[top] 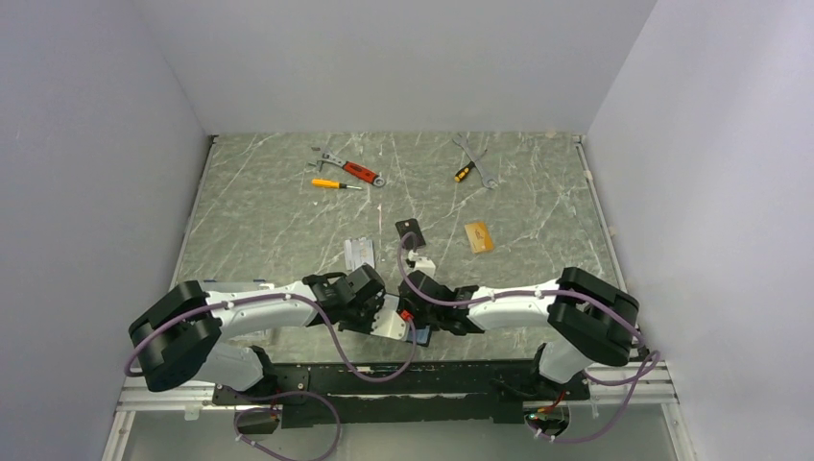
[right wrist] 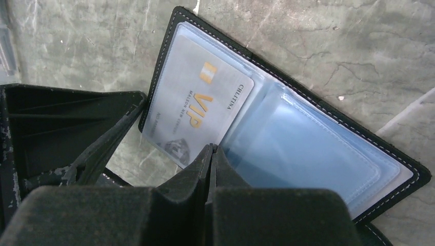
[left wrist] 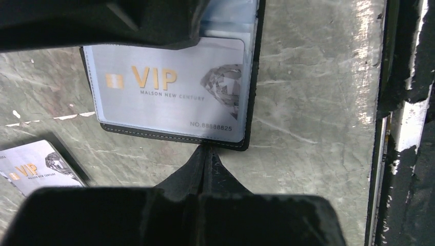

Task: Put the credit cards into the card holder
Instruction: Insert the credit card into the card holder, then pick up the credit card from the center of the board.

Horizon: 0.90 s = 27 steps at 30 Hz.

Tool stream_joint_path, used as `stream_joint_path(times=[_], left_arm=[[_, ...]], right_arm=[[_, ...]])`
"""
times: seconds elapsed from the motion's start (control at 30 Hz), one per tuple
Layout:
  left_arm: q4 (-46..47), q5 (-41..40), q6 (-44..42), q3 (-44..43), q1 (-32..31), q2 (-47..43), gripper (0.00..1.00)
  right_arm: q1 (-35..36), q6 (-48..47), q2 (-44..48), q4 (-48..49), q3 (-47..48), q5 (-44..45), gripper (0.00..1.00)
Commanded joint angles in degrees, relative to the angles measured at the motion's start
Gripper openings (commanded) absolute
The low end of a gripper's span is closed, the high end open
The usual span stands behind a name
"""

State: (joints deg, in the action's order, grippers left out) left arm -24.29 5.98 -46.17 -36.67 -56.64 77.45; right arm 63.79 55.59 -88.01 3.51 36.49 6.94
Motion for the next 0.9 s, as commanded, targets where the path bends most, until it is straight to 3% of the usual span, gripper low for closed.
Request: stream_joint_path(times=[0.0, 0.13, 0.27, 0.37, 0.43, 0.5, 0.57, 0.7, 0.87], left_arm=[[0.7, 2.9, 1.6, -1.3, -1.2, 0.4, 0.00], [-2.2, 1.4, 1.9, -2.0, -0.9, -2.5, 0.01], [-5.6, 0.9, 3.1, -4.3, 1.8, -6.0, 0.07], [-7.6, -0.4, 4.3, -8.1, 5.8, -7.0, 0.15], [-8.8, -1.9, 5.4, -11.9, 8.1, -6.7, 0.35], [-10.0, -2.2, 6.6, -16.6, 10.8, -5.9, 0.44], [-10.9, -3.2, 8.8, -21.9, 13.5, -3.9, 0.96], [-16.6, -5.1, 13.1, -35.1, 17.5, 4.2, 0.99], [-17.7, 9.5, 20.7, -44.9, 25.0, 10.2, 0.99]], right_arm=[[-1.4, -0.8, 2.9, -0.6, 0.3, 0.6, 0.00], [-4.0, -0.4, 11.3, -2.2, -5.2, 0.7, 0.02], [-6.8, -0.2, 19.5, -3.2, -9.6, -0.3, 0.23], [-11.0, -2.1, 23.8, -5.7, -9.2, -1.6, 0.30], [-15.0, -5.0, 24.9, -7.3, -7.2, -2.8, 0.35], [-20.2, -8.6, 24.8, -8.1, -4.1, -4.0, 0.43], [-25.7, -12.7, 22.8, -7.4, -1.1, -7.4, 0.50], [-33.7, -17.9, 13.6, -5.5, 6.7, -14.0, 0.54], [-36.8, -21.8, 0.8, -3.8, 15.6, -16.3, 0.55]])
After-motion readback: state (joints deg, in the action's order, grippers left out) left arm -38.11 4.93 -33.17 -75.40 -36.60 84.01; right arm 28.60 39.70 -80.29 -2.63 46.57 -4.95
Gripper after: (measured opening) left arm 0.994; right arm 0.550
